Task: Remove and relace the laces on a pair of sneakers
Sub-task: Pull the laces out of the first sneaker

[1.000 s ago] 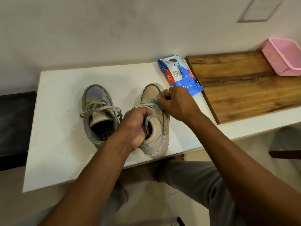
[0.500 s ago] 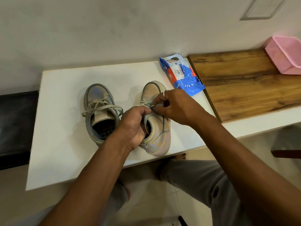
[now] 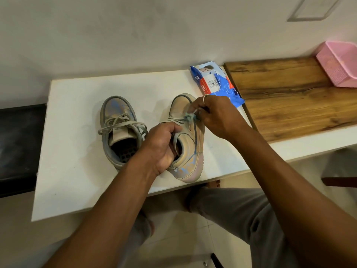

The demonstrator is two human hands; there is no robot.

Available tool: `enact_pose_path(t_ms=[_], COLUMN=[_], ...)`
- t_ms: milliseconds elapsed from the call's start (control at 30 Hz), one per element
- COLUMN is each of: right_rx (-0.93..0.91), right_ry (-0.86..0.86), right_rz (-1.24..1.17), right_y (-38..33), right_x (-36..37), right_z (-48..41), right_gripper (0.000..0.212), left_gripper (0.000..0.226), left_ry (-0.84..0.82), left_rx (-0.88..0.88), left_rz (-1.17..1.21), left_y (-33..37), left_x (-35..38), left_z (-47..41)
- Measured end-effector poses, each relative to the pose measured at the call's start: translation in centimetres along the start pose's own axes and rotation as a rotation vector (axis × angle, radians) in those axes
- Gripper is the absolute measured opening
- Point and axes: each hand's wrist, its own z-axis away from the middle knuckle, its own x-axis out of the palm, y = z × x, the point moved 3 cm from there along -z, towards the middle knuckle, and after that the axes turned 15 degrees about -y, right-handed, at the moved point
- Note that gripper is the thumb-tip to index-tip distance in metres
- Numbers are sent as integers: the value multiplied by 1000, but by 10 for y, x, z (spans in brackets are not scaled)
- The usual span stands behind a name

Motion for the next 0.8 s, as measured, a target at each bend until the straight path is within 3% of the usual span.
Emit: enact_pose_path(t_ms=[133,400,667,800], right_rx=[-48,-35,-43,27], right_ry=[-65,3,-129,37], right_rz=[138,143,-92,81], right_y=[-9,-15,-9,-5], right_x=[1,11,1,5], right_z=[2,-1,2,-8], right_gripper=[28,19,24,19], left_gripper=[41,35,34,38], left_ry=[-5,-31,-24,-14], left_rx=[9,17,16,13], left_rz=[-12,-8,-27,-38], left_y=[1,0,1,-2], left_x=[0,0,2,4], left_z=[-1,-2,0,-1])
